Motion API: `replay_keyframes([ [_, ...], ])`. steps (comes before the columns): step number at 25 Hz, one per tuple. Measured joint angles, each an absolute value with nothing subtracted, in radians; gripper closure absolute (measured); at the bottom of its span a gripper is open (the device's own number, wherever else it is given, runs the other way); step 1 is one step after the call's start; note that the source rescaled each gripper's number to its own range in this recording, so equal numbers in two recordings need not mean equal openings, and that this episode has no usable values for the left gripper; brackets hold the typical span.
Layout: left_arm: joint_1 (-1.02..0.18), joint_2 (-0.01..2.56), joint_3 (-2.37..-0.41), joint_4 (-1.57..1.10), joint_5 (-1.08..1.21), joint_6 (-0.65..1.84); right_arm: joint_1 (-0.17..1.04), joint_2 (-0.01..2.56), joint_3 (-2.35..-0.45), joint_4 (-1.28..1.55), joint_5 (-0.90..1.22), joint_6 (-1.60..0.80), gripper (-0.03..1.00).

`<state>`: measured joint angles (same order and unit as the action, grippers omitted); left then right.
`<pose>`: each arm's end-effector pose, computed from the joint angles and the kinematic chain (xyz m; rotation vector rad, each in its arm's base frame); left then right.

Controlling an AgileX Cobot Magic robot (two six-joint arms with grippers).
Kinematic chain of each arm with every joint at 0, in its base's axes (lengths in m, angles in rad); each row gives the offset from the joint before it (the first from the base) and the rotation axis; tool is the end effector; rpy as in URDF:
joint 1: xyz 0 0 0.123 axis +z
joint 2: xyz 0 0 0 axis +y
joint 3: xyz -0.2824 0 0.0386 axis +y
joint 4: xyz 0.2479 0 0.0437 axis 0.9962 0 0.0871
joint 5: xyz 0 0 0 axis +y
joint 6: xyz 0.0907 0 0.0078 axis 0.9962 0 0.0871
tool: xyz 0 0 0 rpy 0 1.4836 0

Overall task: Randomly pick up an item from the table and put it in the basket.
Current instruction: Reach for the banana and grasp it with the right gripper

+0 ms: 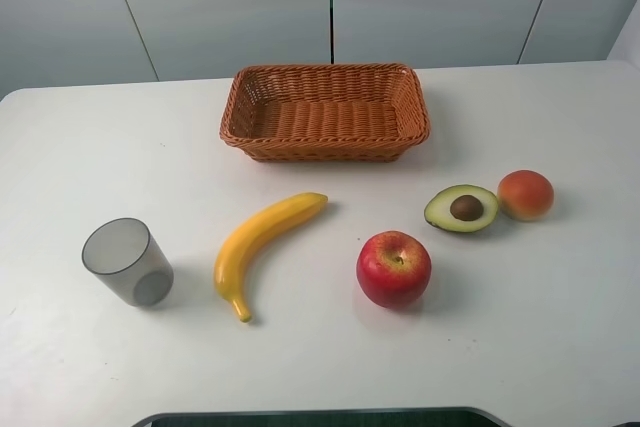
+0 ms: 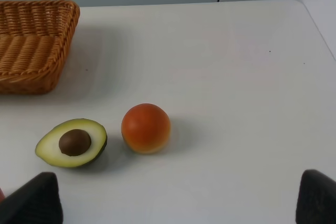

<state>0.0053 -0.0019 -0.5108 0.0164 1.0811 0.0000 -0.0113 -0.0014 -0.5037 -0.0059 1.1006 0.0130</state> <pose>-0.0073 0.0013 0.2785 -0.0065 2.0520 0.0229 -0.0072 -0.0004 0.2750 0.0257 2.0789 -0.0061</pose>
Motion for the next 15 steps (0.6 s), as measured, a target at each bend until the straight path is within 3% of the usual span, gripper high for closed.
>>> replay_keyframes([
  [15,0.005,-0.002,-0.511,0.016,1.081,0.000,-0.011,-0.001,-0.504,-0.006,1.101,0.013,0.03],
])
